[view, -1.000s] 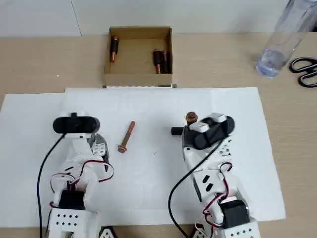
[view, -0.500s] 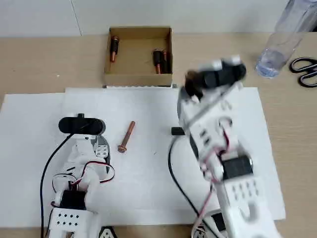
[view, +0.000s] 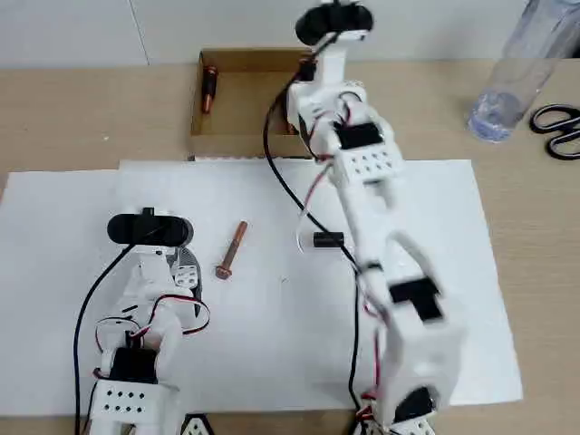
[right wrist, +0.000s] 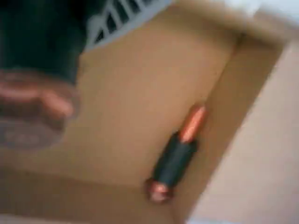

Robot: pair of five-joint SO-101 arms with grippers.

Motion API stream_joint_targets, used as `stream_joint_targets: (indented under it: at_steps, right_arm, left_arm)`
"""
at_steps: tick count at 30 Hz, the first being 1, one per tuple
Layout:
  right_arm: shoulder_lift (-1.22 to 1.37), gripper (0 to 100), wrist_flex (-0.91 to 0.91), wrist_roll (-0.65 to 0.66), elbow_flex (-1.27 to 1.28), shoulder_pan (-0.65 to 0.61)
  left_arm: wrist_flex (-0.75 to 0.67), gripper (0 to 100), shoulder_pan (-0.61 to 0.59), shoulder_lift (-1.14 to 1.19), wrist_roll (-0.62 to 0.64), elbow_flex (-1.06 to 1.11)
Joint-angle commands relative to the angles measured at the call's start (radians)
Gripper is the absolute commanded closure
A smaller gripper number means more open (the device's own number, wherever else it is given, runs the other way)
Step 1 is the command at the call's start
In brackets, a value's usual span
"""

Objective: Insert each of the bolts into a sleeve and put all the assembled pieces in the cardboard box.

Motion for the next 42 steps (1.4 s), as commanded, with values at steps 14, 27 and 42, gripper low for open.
stream_joint_targets:
  at_steps: [14,27,42]
  right_arm:
    - [0.727,99.5,-0.016,-0.006,-1.068,-0.048]
    - [0.773,95.7,0.122,0.057,-1.115,-0.061]
    - [0.769,77.2,0.331,0.051,-1.286,-0.064]
  left_arm:
    - [-0.025,99,0.003,-0.011,-0.009,-0.007]
    - [-0.023,99,0.003,-0.008,-0.009,-0.012]
    - [-0.023,99,0.003,-0.008,-0.009,-0.012]
